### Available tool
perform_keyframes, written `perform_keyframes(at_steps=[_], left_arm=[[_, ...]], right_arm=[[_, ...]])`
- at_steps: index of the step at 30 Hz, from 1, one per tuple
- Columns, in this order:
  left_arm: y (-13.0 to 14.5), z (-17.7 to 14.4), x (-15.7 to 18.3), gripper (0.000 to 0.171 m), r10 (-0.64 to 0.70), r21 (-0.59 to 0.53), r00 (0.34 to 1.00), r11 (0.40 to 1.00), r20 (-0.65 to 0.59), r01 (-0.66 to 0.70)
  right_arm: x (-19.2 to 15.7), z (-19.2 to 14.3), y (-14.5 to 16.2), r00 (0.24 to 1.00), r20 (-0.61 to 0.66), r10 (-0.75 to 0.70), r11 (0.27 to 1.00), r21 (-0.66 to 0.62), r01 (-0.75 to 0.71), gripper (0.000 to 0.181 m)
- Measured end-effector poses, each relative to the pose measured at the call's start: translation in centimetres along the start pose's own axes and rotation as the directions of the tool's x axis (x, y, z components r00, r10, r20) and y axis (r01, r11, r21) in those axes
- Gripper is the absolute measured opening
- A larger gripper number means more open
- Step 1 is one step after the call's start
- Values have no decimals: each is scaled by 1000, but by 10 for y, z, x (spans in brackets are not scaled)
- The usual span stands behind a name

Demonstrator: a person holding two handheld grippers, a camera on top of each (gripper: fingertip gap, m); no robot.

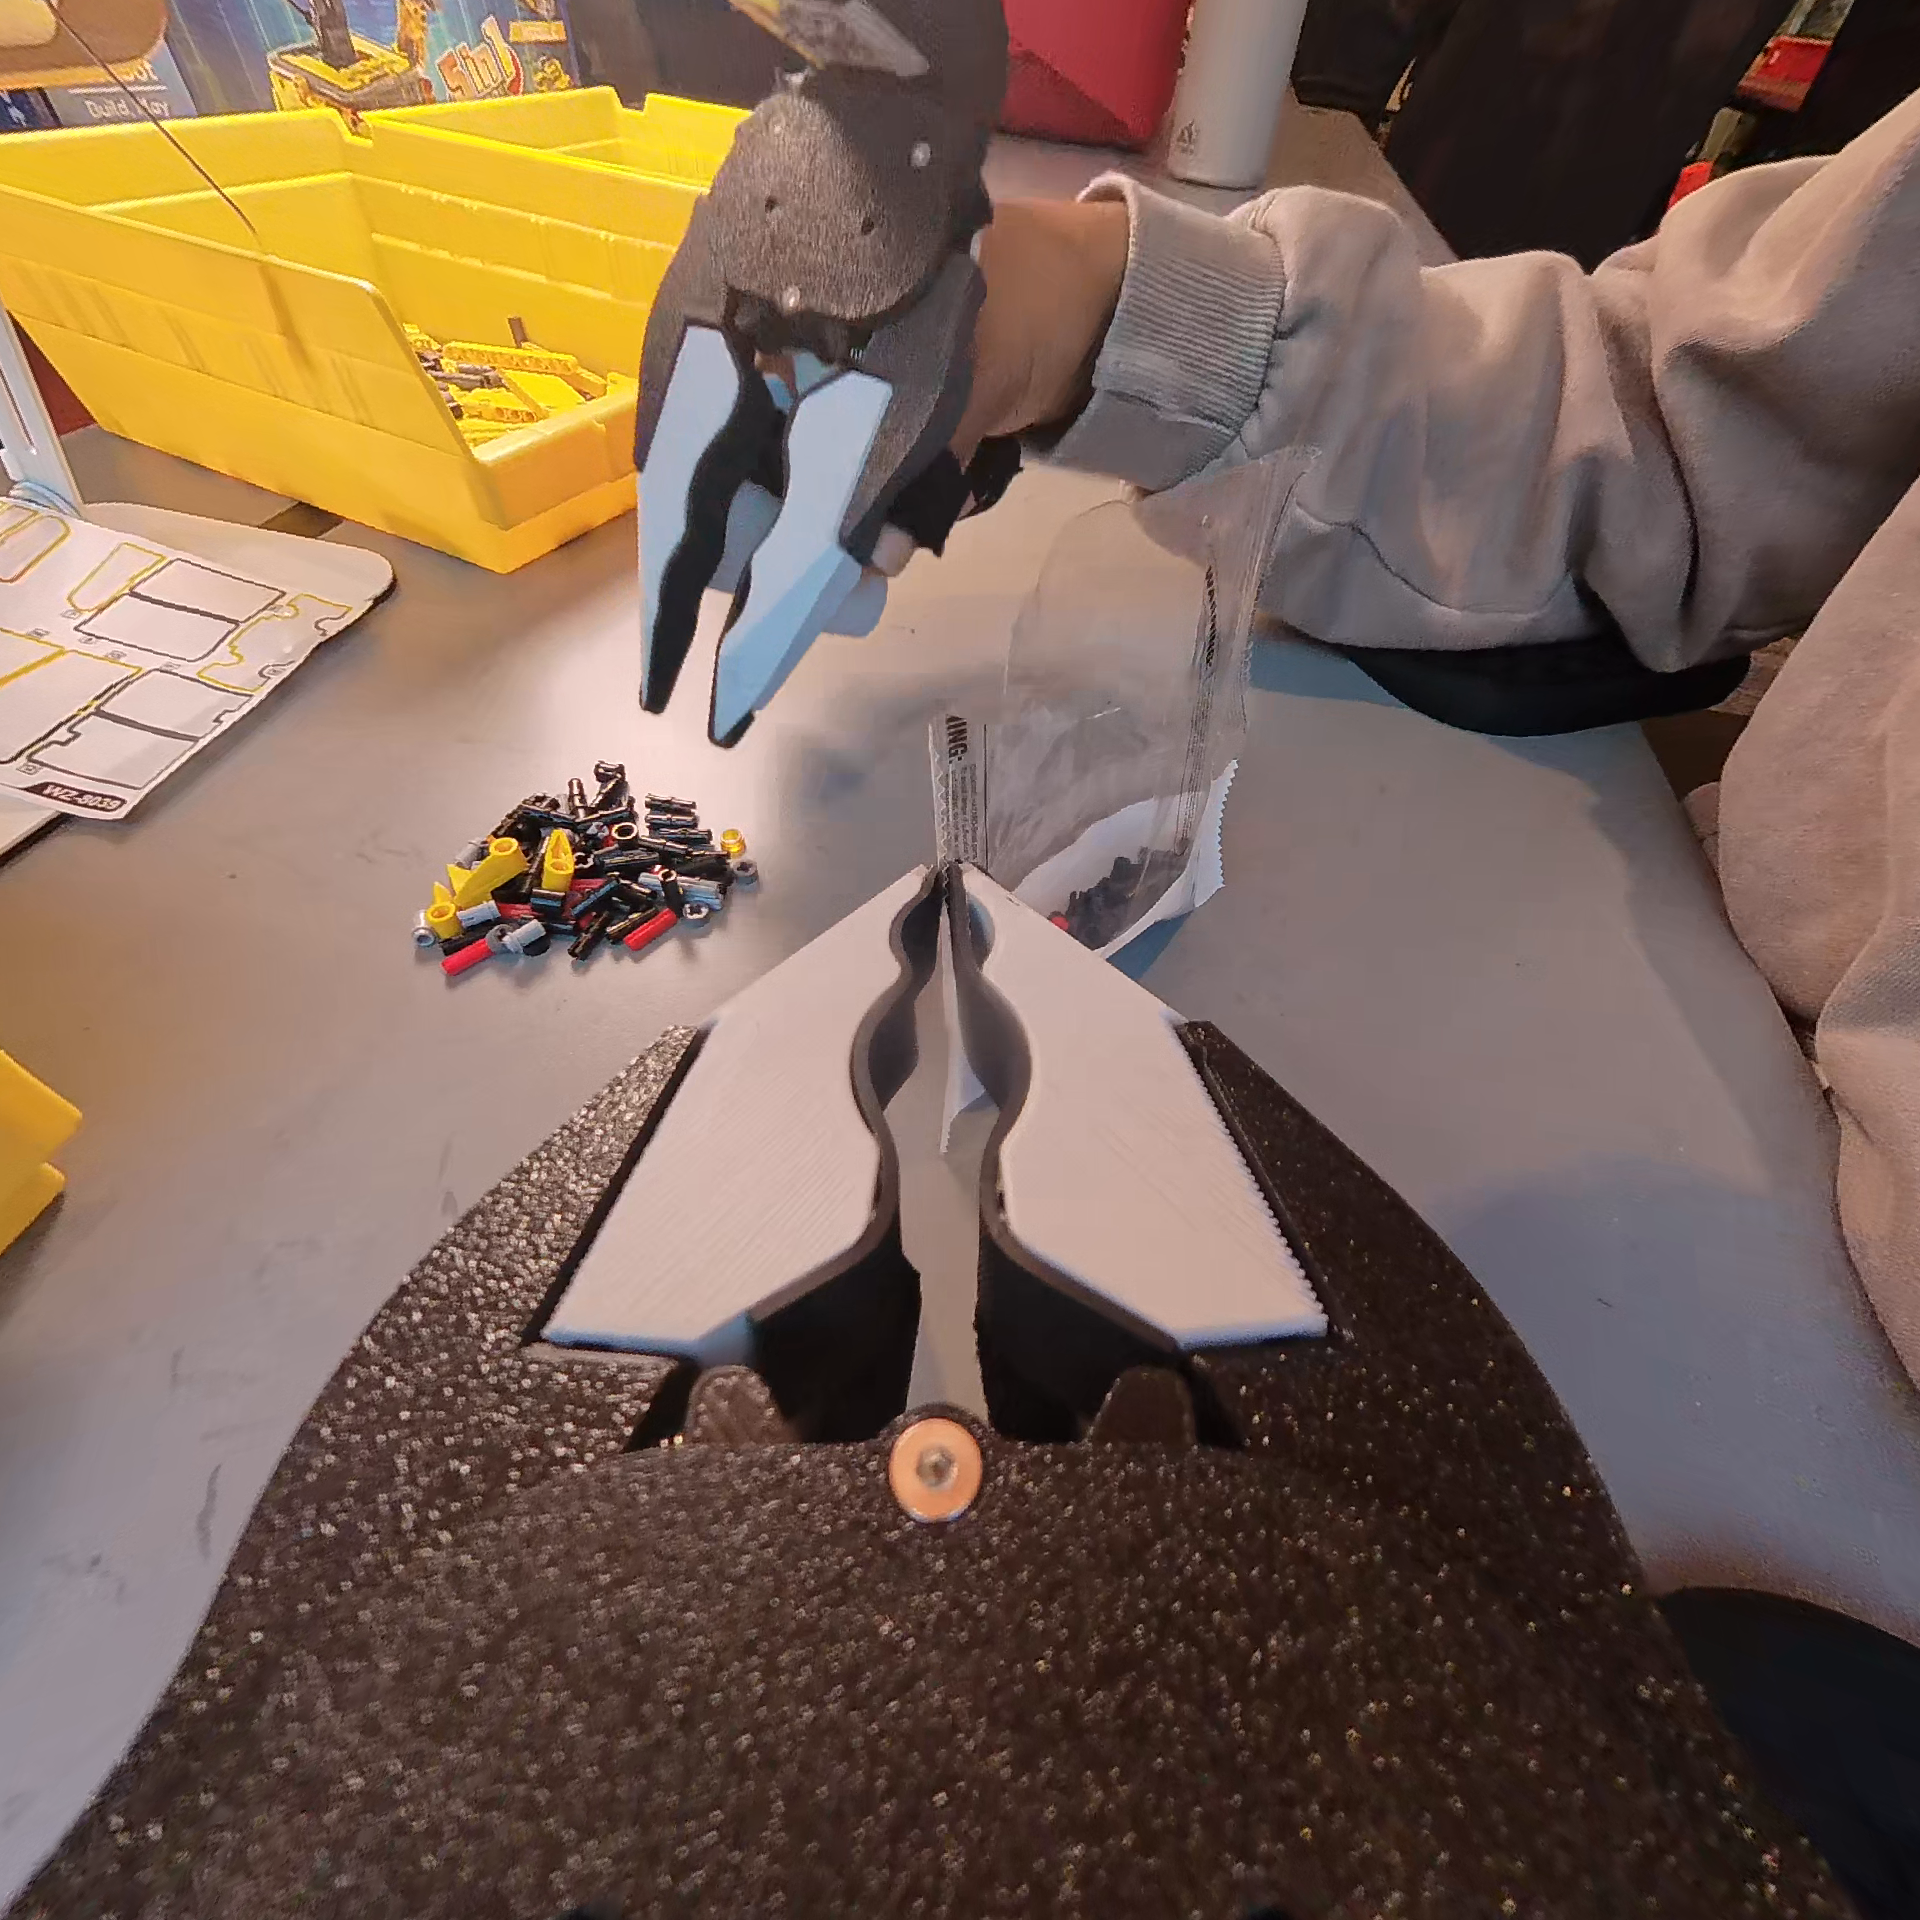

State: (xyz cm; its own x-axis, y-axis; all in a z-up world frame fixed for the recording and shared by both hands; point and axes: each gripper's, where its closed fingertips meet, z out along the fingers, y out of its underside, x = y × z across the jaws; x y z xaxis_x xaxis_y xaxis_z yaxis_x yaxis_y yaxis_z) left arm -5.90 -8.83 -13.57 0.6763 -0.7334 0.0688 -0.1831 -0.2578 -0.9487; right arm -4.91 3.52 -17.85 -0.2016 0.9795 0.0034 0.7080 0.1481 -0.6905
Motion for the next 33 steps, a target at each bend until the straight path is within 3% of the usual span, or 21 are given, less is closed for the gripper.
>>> perform_keyframes(at_steps=[11,24,33], left_arm=[[0,-1,0,0,4,-4,1000,1000,1,-4],[0,-1,0,0,4,-3,1000,1000,0,-4],[0,0,0,0,1,-1,1000,1000,-2,-1]], right_arm=[[10,25,14,982,-76,172,983,-47,-176,21],[18,24,22,979,-157,132,985,-88,-147,16],[15,28,18,997,-62,35,998,-54,-39,13]])
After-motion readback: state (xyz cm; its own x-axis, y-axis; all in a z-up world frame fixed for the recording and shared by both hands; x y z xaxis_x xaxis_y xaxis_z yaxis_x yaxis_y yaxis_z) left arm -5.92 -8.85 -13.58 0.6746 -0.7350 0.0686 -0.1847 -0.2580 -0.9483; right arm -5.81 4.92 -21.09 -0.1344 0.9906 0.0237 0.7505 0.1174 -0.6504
